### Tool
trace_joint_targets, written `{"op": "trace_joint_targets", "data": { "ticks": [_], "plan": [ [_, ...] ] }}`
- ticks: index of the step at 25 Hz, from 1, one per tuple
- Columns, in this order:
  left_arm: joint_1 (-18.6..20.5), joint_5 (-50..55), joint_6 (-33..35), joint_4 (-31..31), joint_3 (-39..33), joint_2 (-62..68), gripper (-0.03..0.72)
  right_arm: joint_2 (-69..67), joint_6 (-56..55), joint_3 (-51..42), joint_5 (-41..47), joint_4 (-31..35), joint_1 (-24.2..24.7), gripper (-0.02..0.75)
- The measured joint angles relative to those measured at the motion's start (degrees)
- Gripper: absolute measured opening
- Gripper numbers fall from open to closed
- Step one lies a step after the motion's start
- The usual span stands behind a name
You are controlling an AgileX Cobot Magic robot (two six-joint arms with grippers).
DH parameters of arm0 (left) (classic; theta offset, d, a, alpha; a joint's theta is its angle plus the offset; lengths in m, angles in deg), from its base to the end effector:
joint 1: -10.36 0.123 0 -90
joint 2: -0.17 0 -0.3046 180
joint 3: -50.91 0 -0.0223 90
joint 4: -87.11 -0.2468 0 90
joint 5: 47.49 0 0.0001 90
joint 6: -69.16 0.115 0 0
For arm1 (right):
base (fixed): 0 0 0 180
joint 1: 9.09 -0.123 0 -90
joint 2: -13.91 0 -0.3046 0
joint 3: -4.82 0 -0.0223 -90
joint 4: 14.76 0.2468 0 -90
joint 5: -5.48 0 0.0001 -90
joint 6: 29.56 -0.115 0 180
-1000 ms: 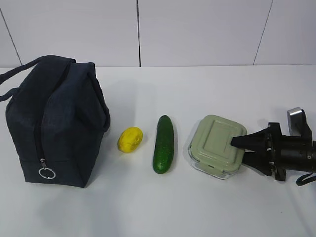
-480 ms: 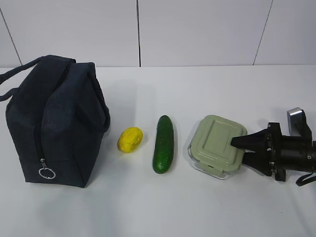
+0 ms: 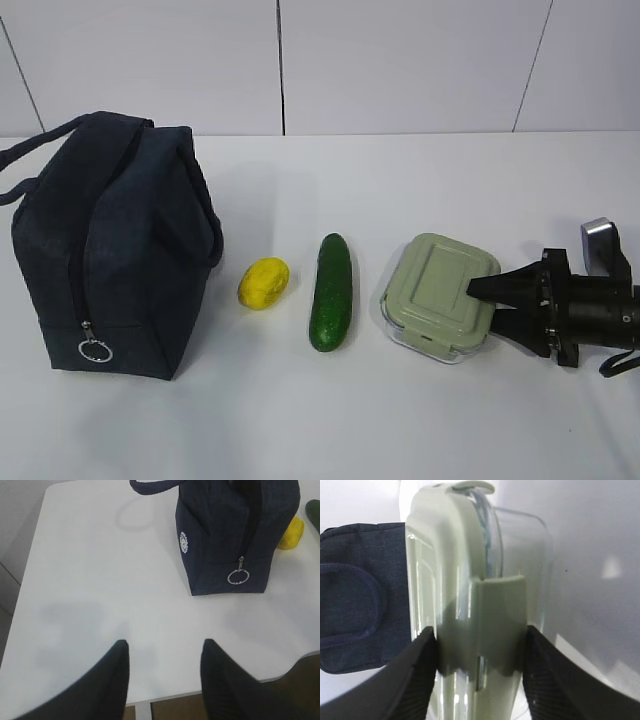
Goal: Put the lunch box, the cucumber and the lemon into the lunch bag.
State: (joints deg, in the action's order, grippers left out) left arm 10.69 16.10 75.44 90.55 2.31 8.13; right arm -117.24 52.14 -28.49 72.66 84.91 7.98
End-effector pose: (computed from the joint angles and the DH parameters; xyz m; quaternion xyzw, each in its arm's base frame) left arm -0.0087 -0.0062 0.2621 0.0468 0.8650 -0.0012 0.4995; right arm 0.3338 0.0068 0.0824 0.1744 0.7973 0.5420 0.2004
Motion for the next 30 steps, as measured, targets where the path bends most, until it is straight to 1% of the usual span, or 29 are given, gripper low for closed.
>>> {"op": "trace_joint_targets", "data": {
  "ticks": [30],
  "plan": [
    [0.0,0.0,0.0,0.0,0.0,0.0,0.321,0.9,-1.5,0.0,-0.6,-1.3,-0.1,0.376]
  ]
}}
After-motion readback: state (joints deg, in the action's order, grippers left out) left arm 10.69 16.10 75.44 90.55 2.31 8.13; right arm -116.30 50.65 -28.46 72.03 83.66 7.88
